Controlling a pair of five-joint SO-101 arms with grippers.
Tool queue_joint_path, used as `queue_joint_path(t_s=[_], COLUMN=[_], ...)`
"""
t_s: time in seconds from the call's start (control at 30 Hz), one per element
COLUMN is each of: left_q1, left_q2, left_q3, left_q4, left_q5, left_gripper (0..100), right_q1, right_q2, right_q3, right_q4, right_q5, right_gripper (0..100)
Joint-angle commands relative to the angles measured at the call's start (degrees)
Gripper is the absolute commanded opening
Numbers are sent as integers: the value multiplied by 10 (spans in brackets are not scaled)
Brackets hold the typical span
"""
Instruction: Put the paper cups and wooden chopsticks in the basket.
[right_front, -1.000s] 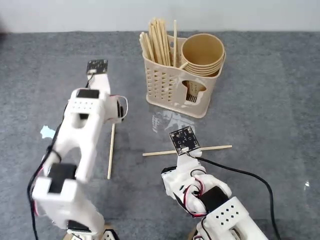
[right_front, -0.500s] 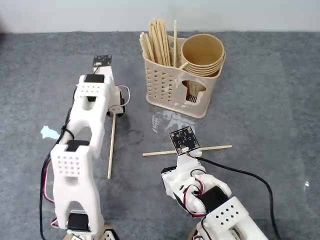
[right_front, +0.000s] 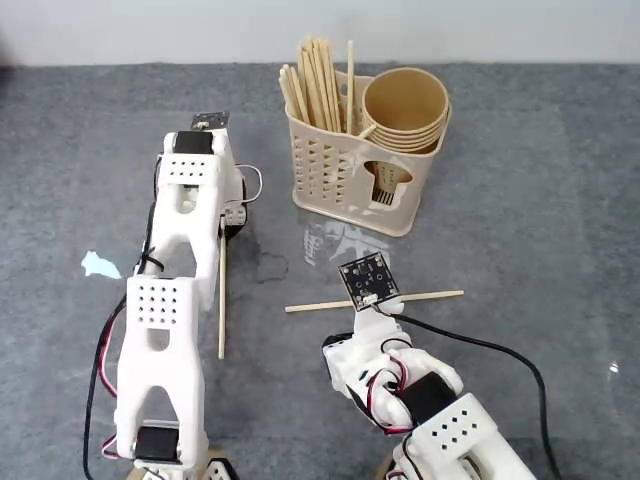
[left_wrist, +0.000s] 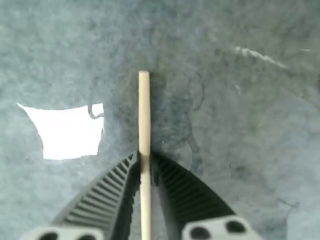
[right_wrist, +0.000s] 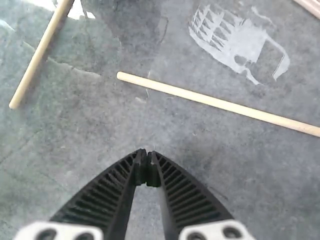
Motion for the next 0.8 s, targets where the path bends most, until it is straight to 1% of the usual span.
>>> queue_joint_path(t_s=[0.0,0.1,0.23,0.5,0.6,0.67,0.77], left_q1=[-11,-11,-9,11,30,43,53], left_q2=[-39,-89,-164,-369,-453,-501,-556], left_q3=[-22,-21,-17,80,87,87,87], left_q4=[10,10,10,9,7,-12,-75], left_q5=[14,32,33,33,33,53,97], left_gripper=[12,12,12,12,12,12,12], right_q1=[-5,-5,-5,-6,-6,-6,-6], right_q2=[-12,-12,-12,-12,-12,-12,-12], right_q3=[-4,-4,-4,-4,-4,-4,-4], right_q4=[-9,-9,-9,-9,-9,-9,-9], right_q5=[-4,-4,-4,-4,-4,-4,-4], right_gripper=[9,9,9,9,9,9,9])
